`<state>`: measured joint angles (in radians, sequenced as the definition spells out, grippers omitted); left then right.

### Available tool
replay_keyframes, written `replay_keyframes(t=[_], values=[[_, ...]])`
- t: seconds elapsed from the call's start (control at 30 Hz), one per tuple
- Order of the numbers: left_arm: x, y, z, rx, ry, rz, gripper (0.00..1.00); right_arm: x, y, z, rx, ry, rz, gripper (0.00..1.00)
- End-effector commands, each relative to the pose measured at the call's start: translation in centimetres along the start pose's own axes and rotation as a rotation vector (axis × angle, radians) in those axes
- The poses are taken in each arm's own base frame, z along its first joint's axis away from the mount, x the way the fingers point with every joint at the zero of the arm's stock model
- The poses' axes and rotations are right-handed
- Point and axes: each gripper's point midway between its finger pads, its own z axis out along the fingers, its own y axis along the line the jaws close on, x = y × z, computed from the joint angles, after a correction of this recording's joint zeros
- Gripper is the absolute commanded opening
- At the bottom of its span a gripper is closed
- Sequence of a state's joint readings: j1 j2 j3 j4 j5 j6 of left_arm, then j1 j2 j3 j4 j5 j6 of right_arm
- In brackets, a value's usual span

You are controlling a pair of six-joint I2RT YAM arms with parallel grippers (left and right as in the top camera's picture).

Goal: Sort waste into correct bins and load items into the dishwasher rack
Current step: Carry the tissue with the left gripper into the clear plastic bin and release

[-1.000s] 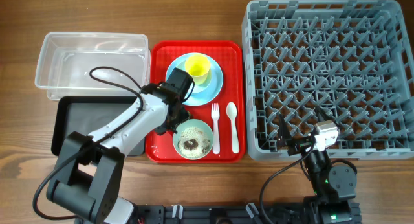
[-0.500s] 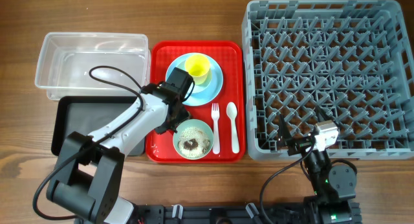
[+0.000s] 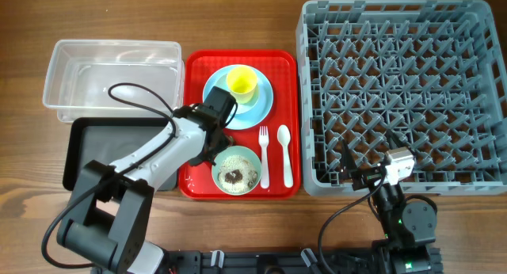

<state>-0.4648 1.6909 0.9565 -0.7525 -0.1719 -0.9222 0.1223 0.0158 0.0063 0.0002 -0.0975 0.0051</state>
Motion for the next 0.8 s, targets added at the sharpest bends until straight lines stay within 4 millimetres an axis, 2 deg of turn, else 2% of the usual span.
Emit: replay_keyframes(t=[0.0, 0.03, 0.07, 0.1, 0.17, 0.23, 0.3, 0.33, 0.43, 0.53, 0.63, 0.77], values=[[0.4, 0.8, 1.1, -0.024, -0.008, -0.005, 0.38, -0.2, 0.1, 0.0, -0.007, -0.01, -0.006, 1.0], [0.5, 0.9, 1.2, -0.026, -0.008, -0.004, 0.32, -0.2, 0.1, 0.0, -0.007, -0.01, -0.006, 1.0], [0.5, 0.9, 1.2, -0.026, -0.007, -0.004, 0.21, -0.2, 0.1, 0.0, -0.007, -0.01, -0.006, 1.0], [0.5, 0.9, 1.2, -0.024, -0.008, -0.005, 0.04, -0.2, 0.1, 0.0, -0.007, -0.01, -0.006, 1.0], [0.4, 0.8, 0.7, -0.016, -0.013, -0.006, 0.04, -0.2, 0.1, 0.0, -0.007, -0.01, -0.006, 1.0], [-0.4, 0.4, -0.8, 0.002, -0.026, -0.009, 0.04, -0.2, 0.1, 0.0, -0.007, -0.01, -0.006, 1.0], [-2.2, 0.0, -3.7, 0.036, -0.065, -0.032, 0.04, -0.2, 0.1, 0.0, -0.007, -0.01, -0.005, 1.0], [-3.3, -0.1, -5.3, 0.054, -0.092, -0.051, 0.04, -0.2, 0.1, 0.0, -0.007, -0.01, -0.006, 1.0], [-8.6, 0.6, -11.6, 0.157, -0.253, -0.174, 0.04, -0.2, 0.1, 0.0, -0.007, -0.011, -0.006, 0.99], [-12.6, 2.8, -14.2, 0.21, -0.379, -0.304, 0.04, -0.2, 0.1, 0.0, -0.007, -0.01, -0.006, 1.0], [-15.9, 5.3, -14.1, 0.203, -0.442, -0.418, 0.04, -0.2, 0.1, 0.0, -0.007, -0.011, -0.006, 1.0], [-19.5, 7.4, -10.7, 0.143, -0.458, -0.518, 0.05, -0.2, 0.1, 0.0, -0.007, -0.011, -0.006, 1.0]])
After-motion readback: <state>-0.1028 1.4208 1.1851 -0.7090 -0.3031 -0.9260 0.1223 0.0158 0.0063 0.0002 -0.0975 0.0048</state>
